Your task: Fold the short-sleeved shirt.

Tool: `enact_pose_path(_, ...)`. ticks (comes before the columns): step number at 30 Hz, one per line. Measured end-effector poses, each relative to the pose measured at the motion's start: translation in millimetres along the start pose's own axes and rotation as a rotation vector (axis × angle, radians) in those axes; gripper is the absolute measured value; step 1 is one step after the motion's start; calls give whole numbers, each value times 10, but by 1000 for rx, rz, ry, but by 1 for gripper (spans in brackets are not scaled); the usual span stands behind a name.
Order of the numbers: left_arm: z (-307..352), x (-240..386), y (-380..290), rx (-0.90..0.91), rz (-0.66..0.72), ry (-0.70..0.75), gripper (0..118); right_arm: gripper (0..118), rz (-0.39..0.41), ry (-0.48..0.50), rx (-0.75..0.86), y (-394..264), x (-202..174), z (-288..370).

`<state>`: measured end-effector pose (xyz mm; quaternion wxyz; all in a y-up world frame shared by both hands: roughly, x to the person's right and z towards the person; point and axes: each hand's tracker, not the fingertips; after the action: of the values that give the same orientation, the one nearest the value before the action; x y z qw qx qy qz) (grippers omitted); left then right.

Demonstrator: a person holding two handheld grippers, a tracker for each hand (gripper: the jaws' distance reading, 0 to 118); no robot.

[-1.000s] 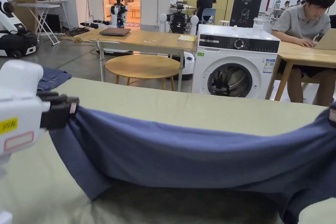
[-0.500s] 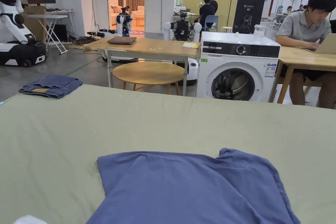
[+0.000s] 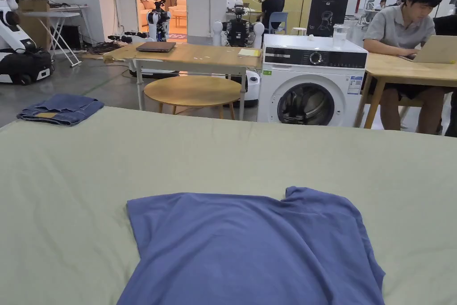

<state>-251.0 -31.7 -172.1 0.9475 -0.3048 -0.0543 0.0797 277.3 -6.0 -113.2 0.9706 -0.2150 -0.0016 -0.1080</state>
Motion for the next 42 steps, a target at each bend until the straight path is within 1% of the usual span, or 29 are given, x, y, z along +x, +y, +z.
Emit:
enact_pose_path(2,206,117,51,110,-15,28,80,102,25,-39,24,51,-68,118)
enact_pose_path(4,388,240,70,227,-16,21,80,102,36,-55,41,55,-125,219)
enact_pose_path(5,453,293,68,251,-11,10,80,102,36,-53,39,33,-132,258)
enact_pose_path(6,504,338,41,254,-8,6,79,96,41,-44,31,15,-146,290)
enact_pose_path(7,532,369,20,240,-4,2,79,96,54,-32,9,-15,-170,317)
enact_pose_path(8,544,390,-7,236,2,-4,78,93,73,-26,-3,-56,-197,347)
enact_pose_path(9,548,405,-43,231,7,-9,71,82,93,-29,-7,-94,-230,381)
enact_pose_path(10,548,421,-92,221,7,-3,48,59,124,-50,-11,-144,-261,398)
enact_pose_path(11,533,433,-139,206,15,18,18,24,135,-68,-11,-199,-288,399)
enact_pose_path(12,515,431,-196,198,11,52,0,0,148,-88,-6,-256,-295,416)
enact_pose_path(14,461,357,-275,136,45,23,0,0,108,-70,-41,-334,-263,414)
enact_pose_path(16,387,315,-350,109,69,57,0,0,48,-66,-63,-396,-221,385)
enact_pose_path(20,135,176,-390,31,105,72,0,0,44,-72,-72,-386,-182,330)
enact_pose_path(21,66,139,-381,5,120,76,10,0,41,-69,-71,-367,-177,320)
enact_pose_path(23,-60,83,-346,-31,130,87,43,0,43,-64,-68,-324,-170,294)
enact_pose_path(24,-119,68,-331,-36,135,84,57,0,44,-59,-67,-300,-163,280)
enact_pose_path(26,-212,73,-291,-41,133,75,60,0,45,-46,-68,-262,-156,249)
enact_pose_path(27,-264,90,-271,-38,123,72,65,0,47,-41,-68,-253,-153,235)
enact_pose_path(29,-370,136,-222,-41,77,66,70,0,51,-39,-72,-239,-158,199)
enact_pose_path(30,-420,166,-202,-38,42,62,70,0,50,-37,-76,-234,-155,182)
enact_pose_path(32,-555,202,-154,-54,0,71,69,0,39,-28,-82,-232,-135,153)
enact_pose_path(33,-601,202,-131,-67,-7,55,60,0,32,-28,-86,-231,-132,137)
enact_pose_path(34,-619,194,-114,-67,-3,45,34,0,27,-30,-92,-233,-118,116)
enact_pose_path(35,-621,194,-99,-63,-2,35,2,0,24,-35,-98,-237,-103,99)
enact_pose_path(38,-621,226,-65,-43,-12,35,1,2,20,-54,-132,-251,-47,13)
enact_pose_path(39,-624,224,-54,-47,-19,32,1,9,22,-51,-158,-254,-14,-30)
enact_pose_path(40,-617,217,-55,-41,-24,29,1,29,25,-39,-193,-260,21,-90)
enact_pose_path(41,-609,201,-45,-37,-26,22,1,58,20,-28,-226,-273,36,-155)
enact_pose_path(42,-606,181,-28,-42,-27,17,1,94,21,-28,-244,-292,58,-226)
